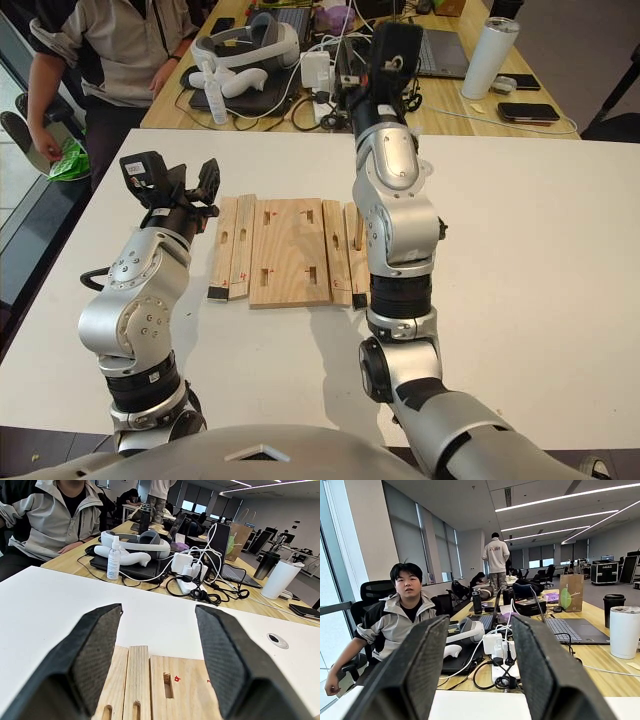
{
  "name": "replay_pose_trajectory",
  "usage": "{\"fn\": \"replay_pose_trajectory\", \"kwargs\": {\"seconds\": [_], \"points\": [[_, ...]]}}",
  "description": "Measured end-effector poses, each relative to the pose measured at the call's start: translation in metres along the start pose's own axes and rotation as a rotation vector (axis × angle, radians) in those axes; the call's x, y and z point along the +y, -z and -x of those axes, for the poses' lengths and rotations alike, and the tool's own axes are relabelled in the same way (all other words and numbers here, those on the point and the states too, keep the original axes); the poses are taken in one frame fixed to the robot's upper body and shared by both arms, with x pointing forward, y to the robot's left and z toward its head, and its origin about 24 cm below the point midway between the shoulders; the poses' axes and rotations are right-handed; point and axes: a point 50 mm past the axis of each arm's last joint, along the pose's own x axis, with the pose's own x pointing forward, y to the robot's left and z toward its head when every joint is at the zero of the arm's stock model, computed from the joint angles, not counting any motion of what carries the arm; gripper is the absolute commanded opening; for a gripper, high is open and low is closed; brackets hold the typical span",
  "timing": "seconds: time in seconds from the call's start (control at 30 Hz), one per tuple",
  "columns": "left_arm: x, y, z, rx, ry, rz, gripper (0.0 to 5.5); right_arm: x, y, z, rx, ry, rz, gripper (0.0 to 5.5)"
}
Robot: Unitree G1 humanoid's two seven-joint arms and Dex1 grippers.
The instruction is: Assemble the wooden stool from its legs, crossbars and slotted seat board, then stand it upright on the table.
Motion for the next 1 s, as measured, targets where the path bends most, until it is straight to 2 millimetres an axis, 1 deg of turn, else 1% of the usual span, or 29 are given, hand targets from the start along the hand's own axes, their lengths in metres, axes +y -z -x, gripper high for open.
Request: {"fn": "replay_pose_trajectory", "kwargs": {"seconds": [0.07,0.13,0.2,0.23,0.4,0.53,0.63,0.73,0.77,0.83,0.9,0.93,0.97,1.0], "points": [[0.0,0.0,0.0,0.0,-0.001,0.0,2.72,0.0,0.004,0.002,0.014,-0.005,0.025,2.27],[0.0,0.0,0.0,0.0,-0.001,0.0,2.72,-0.007,0.03,0.011,0.121,0.012,0.032,2.27],[0.0,0.0,0.0,0.0,-0.002,0.0,2.72,-0.016,0.062,0.022,0.277,0.061,0.028,2.27],[0.0,0.0,0.0,0.0,-0.002,0.0,2.72,-0.027,0.09,0.035,0.418,0.108,0.015,2.27],[0.0,0.0,0.0,0.001,-0.003,-0.001,2.72,-0.026,0.091,0.035,0.431,0.117,-0.001,2.27],[0.0,0.0,-0.001,0.001,-0.004,0.0,2.72,-0.026,0.088,0.034,0.397,0.117,-0.019,2.27],[0.0,-0.001,-0.001,-0.001,-0.004,0.0,2.72,-0.031,0.067,0.032,0.281,0.144,-0.039,2.27],[0.002,-0.001,-0.001,-0.004,-0.01,-0.002,2.72,-0.048,0.031,0.035,0.123,0.255,-0.051,2.27],[0.002,-0.001,-0.001,-0.004,-0.012,-0.003,2.72,-0.053,0.027,0.039,0.123,0.296,-0.043,2.27],[0.004,-0.002,-0.001,-0.005,-0.017,-0.002,2.72,-0.057,0.03,0.046,0.173,0.334,-0.038,2.27],[0.004,-0.002,-0.001,-0.005,-0.018,-0.003,2.72,-0.06,0.047,0.061,0.302,0.373,-0.042,2.27],[0.004,-0.002,-0.001,-0.006,-0.017,-0.002,2.72,-0.06,0.06,0.071,0.393,0.387,-0.054,2.27],[0.003,-0.002,-0.002,-0.006,-0.015,-0.002,2.72,-0.059,0.069,0.077,0.463,0.394,-0.057,2.27],[0.003,-0.002,-0.002,-0.007,-0.016,-0.002,2.72,-0.058,0.069,0.078,0.479,0.393,-0.053,2.27]]}}
